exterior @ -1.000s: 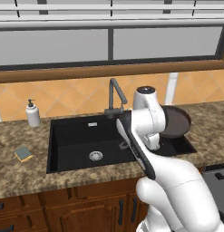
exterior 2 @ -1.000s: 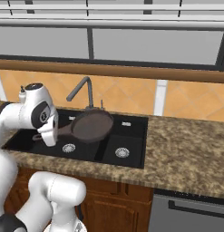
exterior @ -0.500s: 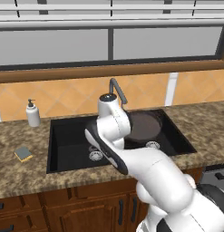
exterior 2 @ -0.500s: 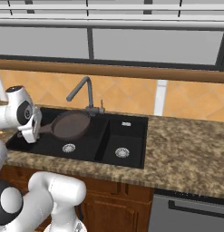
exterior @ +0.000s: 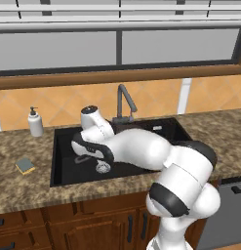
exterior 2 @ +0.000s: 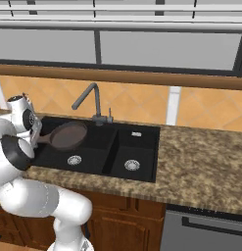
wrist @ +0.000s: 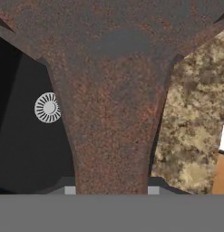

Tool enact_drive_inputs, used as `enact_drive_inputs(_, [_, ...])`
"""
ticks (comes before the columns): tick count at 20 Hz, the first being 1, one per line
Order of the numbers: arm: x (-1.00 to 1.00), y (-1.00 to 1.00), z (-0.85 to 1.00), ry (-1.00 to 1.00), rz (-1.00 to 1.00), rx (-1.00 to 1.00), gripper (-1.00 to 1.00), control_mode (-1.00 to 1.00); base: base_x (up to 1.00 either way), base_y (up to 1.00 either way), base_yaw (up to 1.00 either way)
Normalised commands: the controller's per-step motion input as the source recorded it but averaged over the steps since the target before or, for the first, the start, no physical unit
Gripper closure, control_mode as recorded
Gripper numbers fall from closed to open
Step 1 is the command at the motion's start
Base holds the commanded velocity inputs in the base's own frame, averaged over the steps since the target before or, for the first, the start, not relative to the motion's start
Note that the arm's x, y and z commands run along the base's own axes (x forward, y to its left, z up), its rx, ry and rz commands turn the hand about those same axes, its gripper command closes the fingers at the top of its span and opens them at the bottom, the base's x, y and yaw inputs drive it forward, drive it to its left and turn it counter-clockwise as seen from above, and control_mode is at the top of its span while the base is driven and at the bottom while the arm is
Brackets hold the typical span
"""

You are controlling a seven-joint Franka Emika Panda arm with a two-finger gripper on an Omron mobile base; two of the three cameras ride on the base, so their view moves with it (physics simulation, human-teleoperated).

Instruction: Pick the pan and sponge and place them into the sink. Then turn on the water.

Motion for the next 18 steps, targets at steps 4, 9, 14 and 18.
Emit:
enact_drive_inputs(4, [0.74,0.14,-0.49,0.0,-0.03,-0.07,1.0,-1.0,0.0,0.0,0.0])
enact_drive_inputs(9, [0.51,0.0,-0.57,0.0,0.0,-0.02,1.0,-1.0,0.0,0.0,0.0])
enact_drive_inputs(14, [0.23,-0.17,-0.59,-0.01,0.0,0.0,1.0,-1.0,0.0,0.0,0.0])
enact_drive_inputs(18, [0.13,-0.14,-0.47,-0.04,0.0,0.0,1.0,-1.0,0.0,0.0,0.0])
